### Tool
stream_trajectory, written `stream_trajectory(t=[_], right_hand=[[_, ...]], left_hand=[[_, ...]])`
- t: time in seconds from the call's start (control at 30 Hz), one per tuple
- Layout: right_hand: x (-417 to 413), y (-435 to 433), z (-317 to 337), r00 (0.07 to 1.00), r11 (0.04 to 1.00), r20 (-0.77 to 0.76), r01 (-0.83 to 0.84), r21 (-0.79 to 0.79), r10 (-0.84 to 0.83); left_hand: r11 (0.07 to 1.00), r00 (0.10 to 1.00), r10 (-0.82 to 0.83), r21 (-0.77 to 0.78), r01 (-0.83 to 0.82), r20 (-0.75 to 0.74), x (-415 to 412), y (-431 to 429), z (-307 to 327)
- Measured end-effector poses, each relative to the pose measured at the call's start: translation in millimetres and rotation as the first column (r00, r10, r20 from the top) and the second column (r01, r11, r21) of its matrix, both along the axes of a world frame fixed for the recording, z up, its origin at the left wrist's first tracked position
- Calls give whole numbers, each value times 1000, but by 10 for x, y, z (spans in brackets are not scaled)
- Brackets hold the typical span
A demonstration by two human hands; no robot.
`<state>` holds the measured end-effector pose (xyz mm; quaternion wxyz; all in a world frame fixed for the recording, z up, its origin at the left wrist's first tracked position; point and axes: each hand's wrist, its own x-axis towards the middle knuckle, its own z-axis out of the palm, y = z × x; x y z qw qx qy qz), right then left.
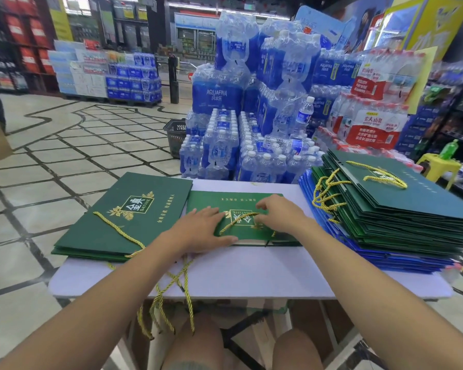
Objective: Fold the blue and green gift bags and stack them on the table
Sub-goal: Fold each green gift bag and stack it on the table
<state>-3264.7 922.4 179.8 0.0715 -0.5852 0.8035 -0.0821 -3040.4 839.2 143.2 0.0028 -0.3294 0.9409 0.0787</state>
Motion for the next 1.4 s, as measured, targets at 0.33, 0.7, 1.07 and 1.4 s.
stream_trajectory(t=[0.33, 0.7, 1.07, 1.4], right_hand=[[-15, -404, -71, 993, 977, 8, -116, -181, 120], [-59, -452, -126, 991, 978, 85, -80, -194, 98], [22, 257, 789, 871, 910, -306, -413, -32, 384], [5, -21, 1446, 834, 777, -523, -444, -447, 175]], left_hand=[[998, 998, -52, -30, 54, 42, 37, -20, -211], [992, 996, -83, -99, 81, -13, 25, 31, -150], [909, 960, -54, -411, -66, -274, -139, -27, 669], [977, 786, 64, -122, -175, -614, -171, -120, 1325]])
